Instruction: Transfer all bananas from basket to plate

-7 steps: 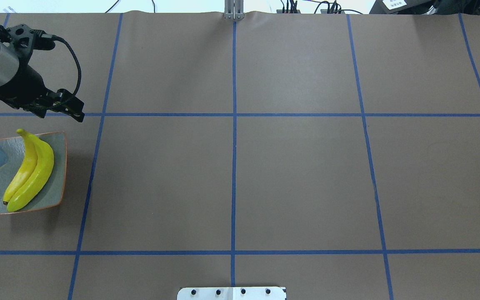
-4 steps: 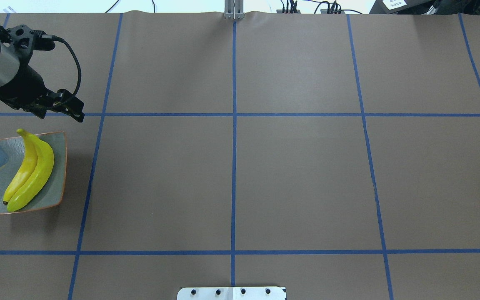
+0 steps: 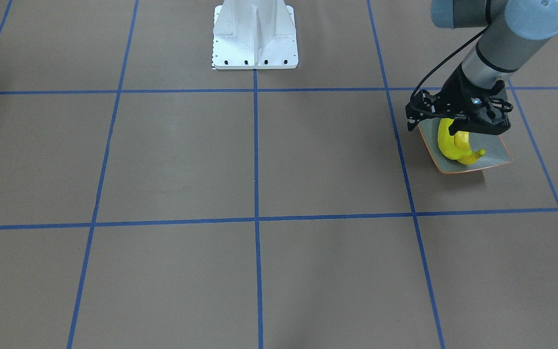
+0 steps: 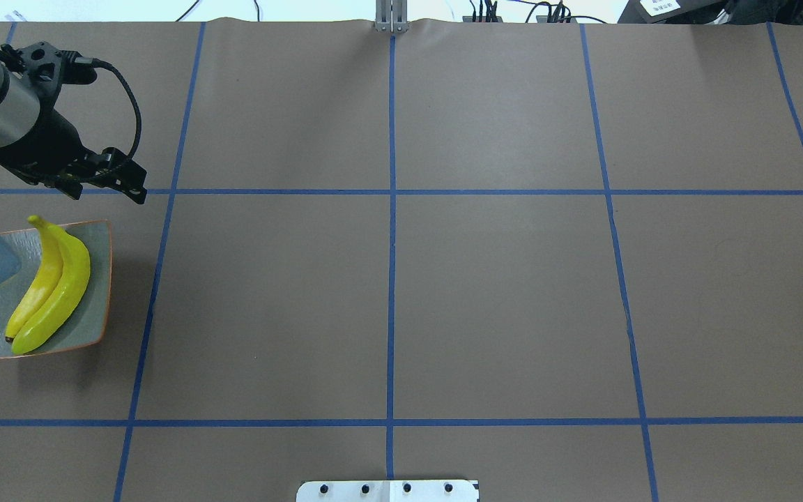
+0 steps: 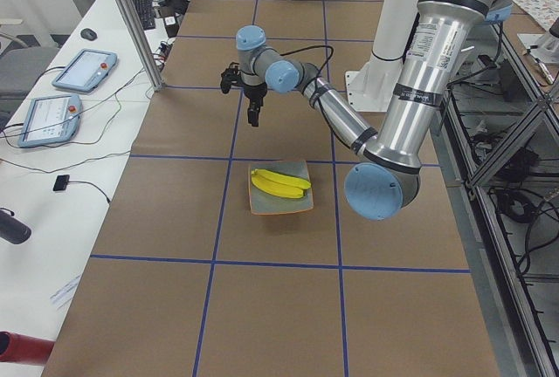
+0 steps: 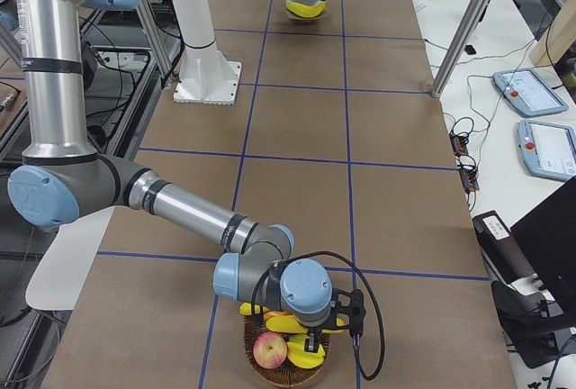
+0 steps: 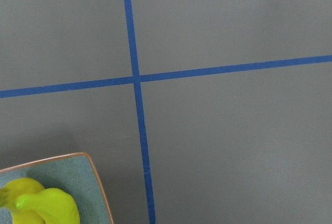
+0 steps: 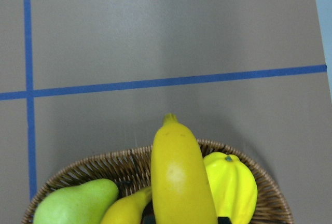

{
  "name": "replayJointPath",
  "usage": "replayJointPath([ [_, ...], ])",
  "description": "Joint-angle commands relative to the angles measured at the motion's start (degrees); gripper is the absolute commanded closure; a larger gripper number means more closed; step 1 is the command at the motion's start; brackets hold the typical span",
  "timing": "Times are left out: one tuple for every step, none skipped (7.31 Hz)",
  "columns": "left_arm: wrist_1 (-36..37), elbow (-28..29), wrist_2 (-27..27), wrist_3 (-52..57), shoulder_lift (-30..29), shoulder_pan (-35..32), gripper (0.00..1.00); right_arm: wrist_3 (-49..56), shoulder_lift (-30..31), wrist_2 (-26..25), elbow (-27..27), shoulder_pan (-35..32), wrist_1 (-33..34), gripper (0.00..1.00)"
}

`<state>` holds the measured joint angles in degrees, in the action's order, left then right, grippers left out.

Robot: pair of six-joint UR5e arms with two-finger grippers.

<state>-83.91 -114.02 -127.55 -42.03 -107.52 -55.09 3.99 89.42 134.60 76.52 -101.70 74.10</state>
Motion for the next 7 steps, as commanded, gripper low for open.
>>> replayJointPath([
  [-3.5,1.0,-0.1,-1.0,-0.3,0.1,0.0,-8.1,-0.6,0.9,6.4,6.0,-0.5,1.0],
  [-7.2,2.9,-0.1,-0.9,-0.6,0.2,0.0,-13.5,-0.6,1.8,11.0,9.9,-0.6,1.0],
  [-11.0,4.1,-0.2,-1.0,-0.8,0.2,0.0,-18.8,-1.4,1.7,14.9,13.5,-0.6,1.0],
  [-14.3,4.8,-0.2,-2.2,-0.9,0.6,0.0,-25.7,-4.0,1.9,15.6,17.5,-0.7,1.0],
  [-17.9,6.5,-0.2,-2.6,-2.7,1.6,0.0,-32.1,-7.6,1.8,15.7,21.6,-0.9,1.0],
  [-19.2,8.0,-0.2,-6.4,-6.2,5.0,0.0,-38.4,-10.3,1.6,17.5,25.7,-1.0,1.0],
  [-19.5,10.1,-0.1,-9.3,-10.3,7.6,0.0,-45.8,-13.9,1.6,18.7,28.8,-0.9,1.0],
])
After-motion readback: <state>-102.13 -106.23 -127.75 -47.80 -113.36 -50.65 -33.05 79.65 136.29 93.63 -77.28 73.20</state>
